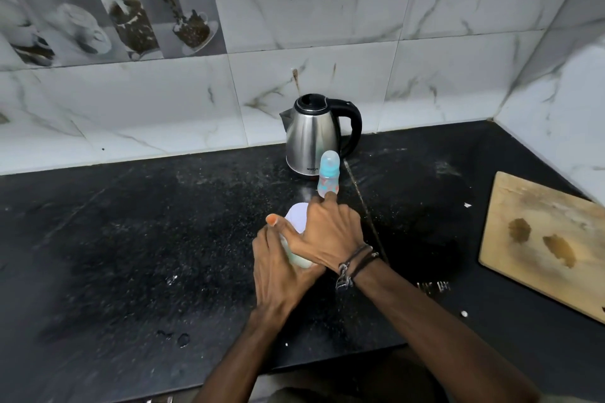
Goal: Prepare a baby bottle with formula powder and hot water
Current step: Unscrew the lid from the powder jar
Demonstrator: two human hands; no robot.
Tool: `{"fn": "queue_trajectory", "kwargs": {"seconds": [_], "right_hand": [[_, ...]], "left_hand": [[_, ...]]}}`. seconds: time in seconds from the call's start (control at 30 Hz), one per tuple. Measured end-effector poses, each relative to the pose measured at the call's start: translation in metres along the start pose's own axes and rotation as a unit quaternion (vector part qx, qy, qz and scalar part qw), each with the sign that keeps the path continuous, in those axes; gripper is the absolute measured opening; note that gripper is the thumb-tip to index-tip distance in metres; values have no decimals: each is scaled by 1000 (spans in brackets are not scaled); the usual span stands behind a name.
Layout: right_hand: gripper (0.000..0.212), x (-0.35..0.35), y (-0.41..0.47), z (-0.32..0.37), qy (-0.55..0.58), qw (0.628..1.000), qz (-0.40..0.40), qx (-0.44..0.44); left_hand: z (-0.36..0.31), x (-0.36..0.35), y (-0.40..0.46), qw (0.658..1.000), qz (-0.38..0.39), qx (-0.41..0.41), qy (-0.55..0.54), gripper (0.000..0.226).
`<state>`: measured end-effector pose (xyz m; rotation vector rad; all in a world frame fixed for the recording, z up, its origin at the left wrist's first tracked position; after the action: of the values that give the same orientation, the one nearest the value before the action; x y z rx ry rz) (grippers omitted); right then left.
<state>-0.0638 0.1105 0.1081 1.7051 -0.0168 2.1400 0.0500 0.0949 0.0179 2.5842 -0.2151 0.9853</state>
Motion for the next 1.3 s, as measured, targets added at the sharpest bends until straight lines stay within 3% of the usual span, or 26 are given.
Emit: {"fn": "queue_trajectory", "kwargs": {"seconds": [0.07, 0.2, 0.3, 0.37, 0.47, 0.6, 0.7, 0.8, 0.9, 1.0, 1.13, 1.2, 1.27, 1.3], "right_hand": [[77, 9, 4, 7, -1, 999, -29, 13], [63, 13, 12, 10, -31, 997, -67, 25], [58, 18, 12, 13, -20, 993, -108, 52], [58, 20, 12, 14, 0, 989, -127, 70], [62, 20, 13, 14, 2, 987, -118, 106], [64, 14, 17, 15, 14, 975, -10, 220], [64, 9, 15, 16, 74, 959, 112, 251], [83, 10, 14, 20, 123, 935, 214, 256], [76, 21, 13, 26, 48, 957, 161, 239], [91, 25, 11, 32, -82, 976, 83, 186], [75, 25, 8, 42, -89, 976, 60, 190], [60, 23, 9, 41, -62, 975, 91, 194], [47, 19, 7, 42, -26, 950, 213, 226], [55, 16, 5, 41, -7, 926, 286, 245]], "left_hand": [[-4, 6, 7, 1000, 15, 11, 0, 96], [-10, 8, 15, 998, 63, 23, -16, 125], [-10, 14, 15, 997, 64, 32, -36, 129], [-9, 17, 19, 997, 54, 28, -44, 116], [-8, 20, 19, 994, 47, 43, -86, 77], [3, 14, 15, 976, 98, 79, -176, 78], [13, 14, 11, 965, 104, 82, -227, 85], [21, 16, 10, 959, 92, 94, -251, 91], [21, 20, 9, 965, 76, 91, -234, 91], [17, 24, 6, 972, 71, 82, -208, 78], [12, 26, 4, 972, 70, 76, -212, 70], [14, 28, 4, 970, 66, 70, -223, 84], [18, 28, 3, 973, 64, 64, -213, 96], [21, 27, 1, 974, 64, 63, -209, 96]]}}
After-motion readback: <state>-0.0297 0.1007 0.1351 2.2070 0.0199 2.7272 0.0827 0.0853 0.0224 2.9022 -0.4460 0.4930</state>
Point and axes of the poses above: each hand's wrist, its own y-axis towards the middle knuckle, its own x-axis out of the back of the hand, z = x × y, the point moved 6 cm from there along y, towards the middle knuckle, and after that the axes turned 4 degrees about y, right-handed, at the moved point
